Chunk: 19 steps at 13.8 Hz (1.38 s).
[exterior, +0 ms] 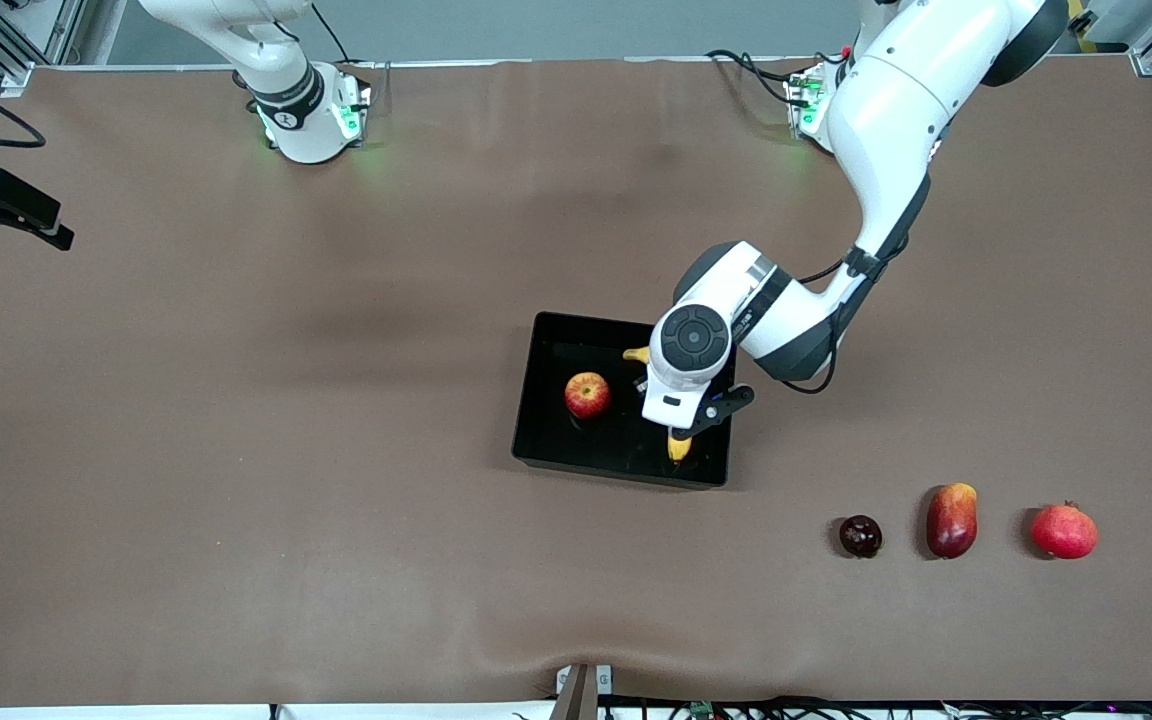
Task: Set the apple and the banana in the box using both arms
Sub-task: 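Carry the banana into the box and lower it with the left gripper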
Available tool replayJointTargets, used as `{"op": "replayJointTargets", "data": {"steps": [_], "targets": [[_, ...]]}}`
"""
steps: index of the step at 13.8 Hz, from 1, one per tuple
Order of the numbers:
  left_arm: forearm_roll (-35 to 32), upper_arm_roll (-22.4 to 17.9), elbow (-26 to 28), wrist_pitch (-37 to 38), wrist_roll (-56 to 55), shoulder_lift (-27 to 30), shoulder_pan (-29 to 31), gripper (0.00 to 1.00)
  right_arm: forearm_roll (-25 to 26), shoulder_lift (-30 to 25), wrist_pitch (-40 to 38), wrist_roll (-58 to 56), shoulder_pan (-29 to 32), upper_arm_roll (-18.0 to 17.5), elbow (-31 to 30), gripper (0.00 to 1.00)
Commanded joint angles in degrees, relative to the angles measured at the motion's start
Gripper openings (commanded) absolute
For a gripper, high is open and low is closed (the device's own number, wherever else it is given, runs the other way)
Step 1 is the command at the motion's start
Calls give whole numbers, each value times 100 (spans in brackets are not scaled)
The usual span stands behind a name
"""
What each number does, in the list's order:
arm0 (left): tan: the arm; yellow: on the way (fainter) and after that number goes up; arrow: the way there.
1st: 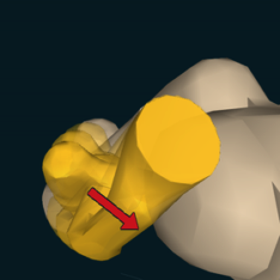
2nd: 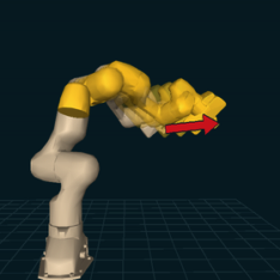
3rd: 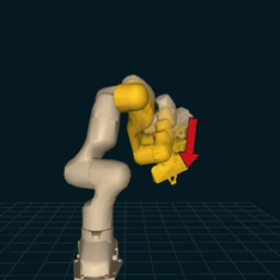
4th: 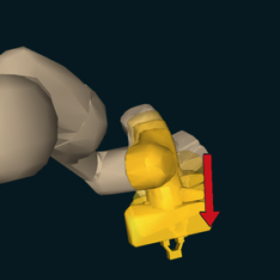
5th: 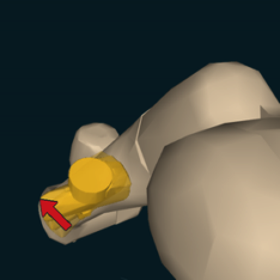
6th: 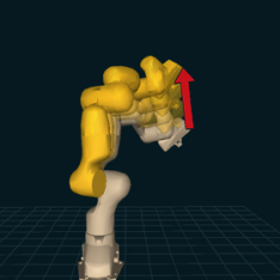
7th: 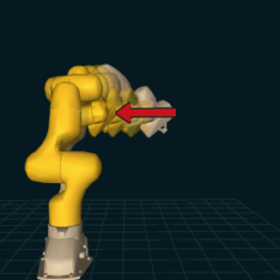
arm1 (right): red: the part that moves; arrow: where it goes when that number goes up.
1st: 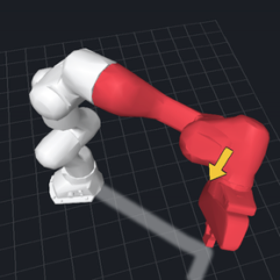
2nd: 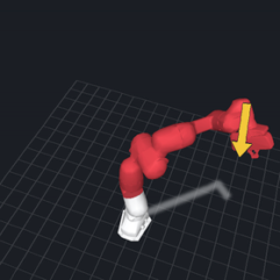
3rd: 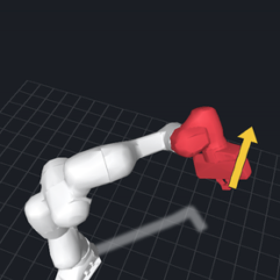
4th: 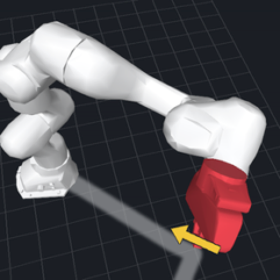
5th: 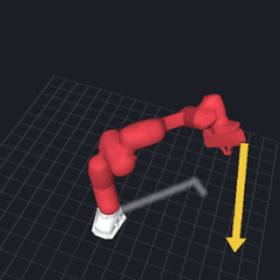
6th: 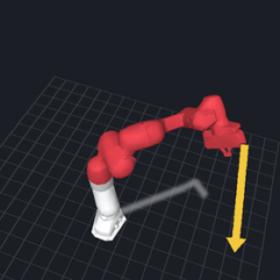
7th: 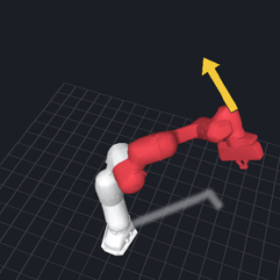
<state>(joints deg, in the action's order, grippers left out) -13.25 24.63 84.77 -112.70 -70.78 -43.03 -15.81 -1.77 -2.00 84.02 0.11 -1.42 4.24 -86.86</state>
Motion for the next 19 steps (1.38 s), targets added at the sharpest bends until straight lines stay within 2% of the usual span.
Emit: {"op": "replayJointTargets", "data": {"steps": [1, 4, 8, 9, 10, 11, 14, 19], "targets": [[-151, -20, -154, -251, -59, -161, -71, 0, 37, -29, -35, 42, 98, -81, 11, 100], [-264, -20, -145, -585, -50, -320, -71, 0, 45, -29, -35, 42, 98, -81, 11, 100], [-433, -20, -145, -586, -147, -399, -115, 0, 45, -29, -35, 42, 98, -81, 11, 100], [-415, -20, -145, -586, -156, -408, -115, 30, 45, -29, -35, 42, 98, -81, 11, 100], [-415, -20, -145, -586, -156, -408, -107, 72, 45, -29, -35, 42, 98, -81, 11, 100], [-441, -20, -145, -586, -138, -391, -107, 100, 45, -29, -35, 42, 98, -81, 11, 100], [-433, -20, -206, -482, -112, -58, -2, 100, 37, -29, -35, 42, 98, -81, 11, 100], [-371, 24, -233, 414, -16, 1347, 306, 100, 45, -29, -35, 42, 98, -81, 11, 100]]}}
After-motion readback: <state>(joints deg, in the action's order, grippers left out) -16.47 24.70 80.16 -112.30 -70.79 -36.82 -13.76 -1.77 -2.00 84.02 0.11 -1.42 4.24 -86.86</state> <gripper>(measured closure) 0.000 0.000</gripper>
